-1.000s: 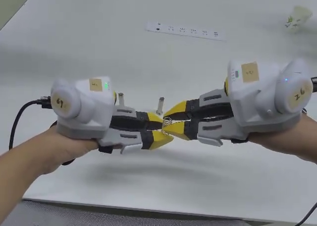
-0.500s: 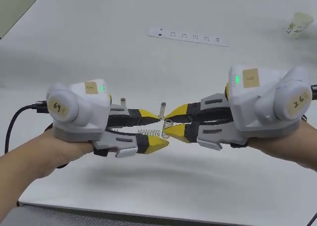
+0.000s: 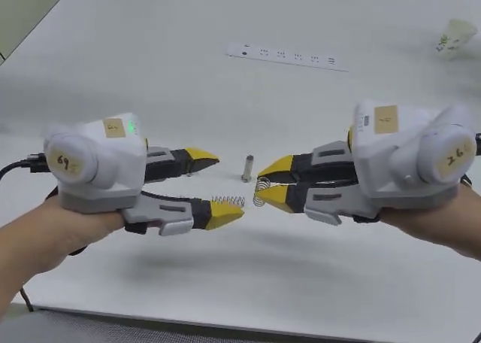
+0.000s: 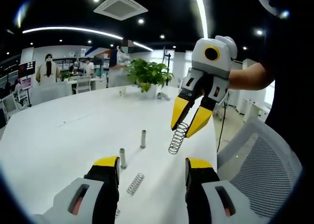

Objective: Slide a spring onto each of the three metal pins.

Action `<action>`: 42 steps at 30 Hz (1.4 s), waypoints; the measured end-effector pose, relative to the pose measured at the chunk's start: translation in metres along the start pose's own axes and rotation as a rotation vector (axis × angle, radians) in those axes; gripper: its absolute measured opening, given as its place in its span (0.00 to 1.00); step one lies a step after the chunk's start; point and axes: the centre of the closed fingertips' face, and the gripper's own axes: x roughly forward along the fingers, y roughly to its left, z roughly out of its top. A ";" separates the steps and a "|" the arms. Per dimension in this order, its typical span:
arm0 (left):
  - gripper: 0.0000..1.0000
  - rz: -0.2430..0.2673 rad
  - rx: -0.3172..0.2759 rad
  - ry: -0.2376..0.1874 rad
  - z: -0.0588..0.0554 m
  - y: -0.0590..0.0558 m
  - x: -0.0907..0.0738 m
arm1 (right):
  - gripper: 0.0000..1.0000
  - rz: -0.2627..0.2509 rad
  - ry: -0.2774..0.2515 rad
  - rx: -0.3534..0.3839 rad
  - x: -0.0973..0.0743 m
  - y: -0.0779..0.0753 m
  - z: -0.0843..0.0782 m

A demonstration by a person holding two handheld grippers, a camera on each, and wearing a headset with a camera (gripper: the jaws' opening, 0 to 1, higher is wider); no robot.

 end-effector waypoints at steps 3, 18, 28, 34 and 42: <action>0.54 0.030 -0.011 -0.007 -0.001 0.007 -0.007 | 0.08 -0.005 0.000 0.001 0.000 -0.001 0.000; 0.85 0.134 -0.070 0.014 -0.021 0.032 -0.035 | 0.08 -0.047 -0.007 0.022 -0.003 -0.009 -0.005; 0.98 0.152 -0.107 0.007 -0.027 0.036 -0.043 | 0.08 -0.070 -0.007 0.047 -0.003 -0.013 -0.011; 0.98 0.162 -0.124 0.008 -0.031 0.038 -0.045 | 0.08 -0.086 -0.002 0.062 -0.005 -0.017 -0.018; 0.98 0.175 -0.131 0.010 -0.034 0.040 -0.050 | 0.08 -0.116 -0.005 0.102 -0.010 -0.026 -0.026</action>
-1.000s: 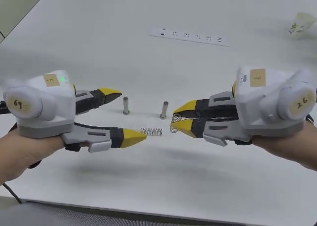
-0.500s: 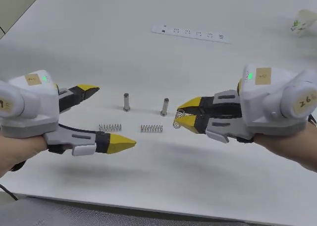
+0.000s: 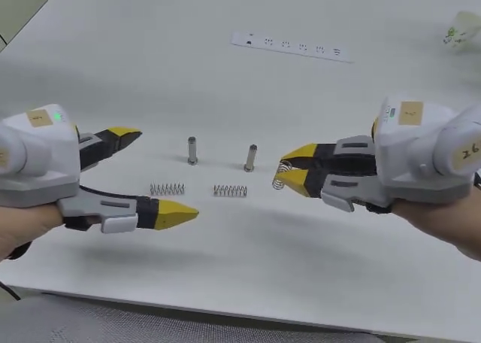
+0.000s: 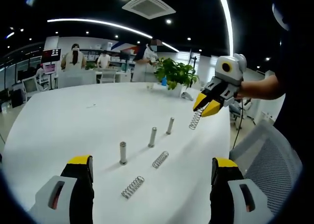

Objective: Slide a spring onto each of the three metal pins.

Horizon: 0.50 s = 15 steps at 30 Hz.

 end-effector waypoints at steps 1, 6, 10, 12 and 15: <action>0.98 0.004 -0.005 -0.002 0.000 0.001 -0.001 | 0.08 -0.003 0.000 0.005 0.000 -0.001 -0.001; 0.98 0.010 -0.008 0.000 -0.002 0.003 -0.004 | 0.08 -0.037 0.008 0.031 -0.004 -0.012 -0.009; 0.98 0.014 -0.004 -0.003 0.000 0.005 -0.007 | 0.08 -0.058 0.011 0.050 -0.007 -0.021 -0.014; 0.98 0.015 -0.005 -0.004 0.001 0.006 -0.008 | 0.08 -0.070 0.013 0.050 -0.009 -0.025 -0.015; 0.98 0.015 -0.002 -0.002 0.001 0.008 -0.008 | 0.08 -0.086 0.014 0.055 -0.011 -0.031 -0.017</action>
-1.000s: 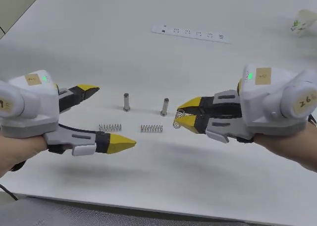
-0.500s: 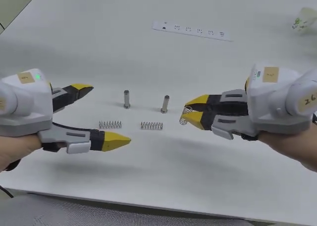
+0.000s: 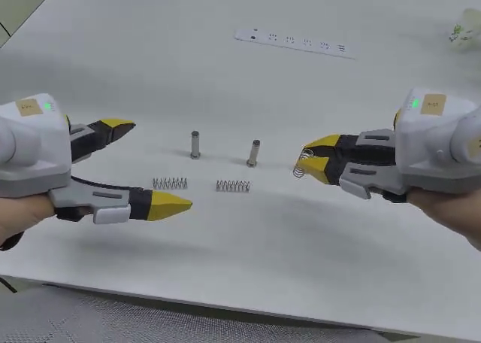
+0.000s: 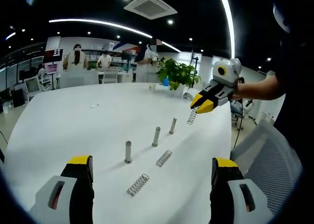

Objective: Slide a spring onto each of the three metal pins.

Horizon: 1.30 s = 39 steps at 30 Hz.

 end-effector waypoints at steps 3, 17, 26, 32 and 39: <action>0.98 -0.002 0.006 0.004 0.000 0.001 -0.001 | 0.08 -0.024 -0.001 0.014 -0.001 -0.008 -0.001; 0.98 -0.035 0.038 0.043 -0.001 0.007 -0.004 | 0.08 -0.137 0.015 0.088 -0.007 -0.046 -0.015; 0.98 -0.057 0.050 0.068 -0.004 0.008 -0.006 | 0.08 -0.177 0.015 0.151 -0.004 -0.063 -0.023; 0.98 -0.068 0.052 0.085 -0.008 0.007 -0.005 | 0.08 -0.186 0.016 0.174 0.000 -0.069 -0.024; 0.98 -0.055 0.039 0.072 -0.007 0.008 -0.005 | 0.08 -0.183 0.011 0.188 0.004 -0.071 -0.023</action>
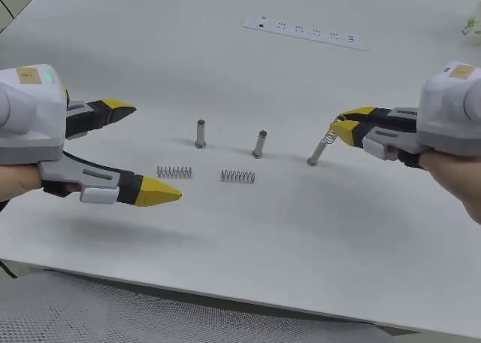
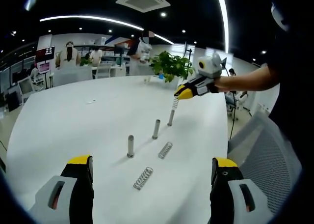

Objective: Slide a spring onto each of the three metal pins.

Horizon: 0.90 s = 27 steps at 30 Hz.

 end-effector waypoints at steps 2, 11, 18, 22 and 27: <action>0.98 0.001 -0.004 -0.003 0.000 0.000 0.000 | 0.08 0.003 0.005 -0.001 0.001 0.001 -0.001; 0.98 0.004 -0.010 0.004 -0.003 0.001 -0.002 | 0.08 0.005 0.012 0.004 0.003 0.000 -0.003; 0.98 0.007 -0.015 0.002 -0.003 0.001 -0.003 | 0.08 0.010 0.015 0.015 0.005 0.001 -0.004; 0.98 0.007 -0.018 0.001 -0.004 0.000 -0.003 | 0.08 0.015 0.021 0.013 0.007 0.002 -0.005; 0.98 0.011 -0.020 0.003 -0.004 0.002 -0.004 | 0.08 0.015 0.025 0.015 0.008 0.002 -0.007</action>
